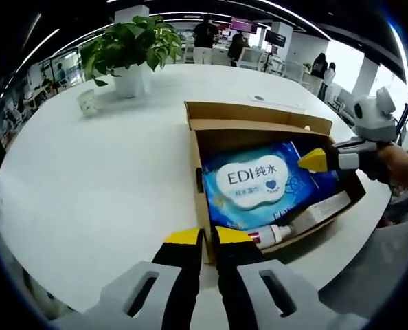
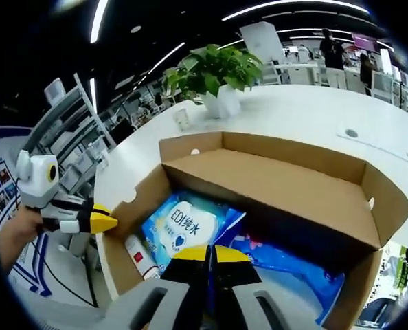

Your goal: Operate the shoe box by opening the lid, removing the specified soft item, and placing it in the target area until the item is outside and the box remains undamaged.

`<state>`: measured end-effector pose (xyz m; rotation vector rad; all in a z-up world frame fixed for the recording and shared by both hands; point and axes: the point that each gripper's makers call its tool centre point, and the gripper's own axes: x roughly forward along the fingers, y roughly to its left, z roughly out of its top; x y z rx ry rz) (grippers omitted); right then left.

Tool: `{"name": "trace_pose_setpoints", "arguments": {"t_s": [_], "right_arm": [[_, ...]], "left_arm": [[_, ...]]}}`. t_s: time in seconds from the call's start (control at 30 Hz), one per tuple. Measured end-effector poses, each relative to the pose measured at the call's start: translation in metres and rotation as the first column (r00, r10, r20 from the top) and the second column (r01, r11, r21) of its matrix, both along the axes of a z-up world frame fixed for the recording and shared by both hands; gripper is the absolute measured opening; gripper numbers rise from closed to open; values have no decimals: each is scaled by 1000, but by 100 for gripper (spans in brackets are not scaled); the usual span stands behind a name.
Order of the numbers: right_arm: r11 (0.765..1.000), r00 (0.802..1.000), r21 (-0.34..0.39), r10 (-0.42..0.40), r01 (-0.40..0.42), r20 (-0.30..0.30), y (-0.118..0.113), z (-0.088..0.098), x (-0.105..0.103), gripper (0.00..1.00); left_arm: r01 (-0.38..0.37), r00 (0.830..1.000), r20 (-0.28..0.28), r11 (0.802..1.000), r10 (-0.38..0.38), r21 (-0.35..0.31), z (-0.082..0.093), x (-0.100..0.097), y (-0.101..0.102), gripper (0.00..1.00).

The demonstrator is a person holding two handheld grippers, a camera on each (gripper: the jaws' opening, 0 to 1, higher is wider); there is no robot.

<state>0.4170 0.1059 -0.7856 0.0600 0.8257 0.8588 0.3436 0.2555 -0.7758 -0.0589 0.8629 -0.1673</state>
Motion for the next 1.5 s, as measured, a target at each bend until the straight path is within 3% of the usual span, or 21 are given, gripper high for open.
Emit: {"name": "trace_pose_setpoints", "arguments": {"t_s": [0.3, 0.47, 0.57, 0.77, 1.03, 1.5], "right_arm": [[1000, 1000, 3, 7, -7, 21, -4, 8, -1, 0], [1000, 998, -1, -3, 3, 63, -14, 17, 5, 0], [1000, 998, 13, -16, 16, 54, -21, 22, 9, 0], [999, 999, 18, -28, 28, 19, -27, 14, 8, 0], [1000, 1000, 19, 8, -8, 4, -18, 4, -2, 0], [999, 999, 29, 30, -30, -34, -2, -12, -4, 8]], "left_arm": [[8, 1000, -7, 1000, -8, 17, -1, 0, 1, 5], [6, 1000, -11, 1000, -5, 19, -1, 1, 1, 5], [8, 1000, -15, 1000, -8, 26, -1, 1, 1, 5], [9, 1000, -15, 999, -9, 31, -1, 1, 1, 4], [11, 1000, -15, 999, -10, 34, -1, 0, 1, 4], [11, 1000, -18, 1000, -11, 24, -1, 0, 0, 4]]}}
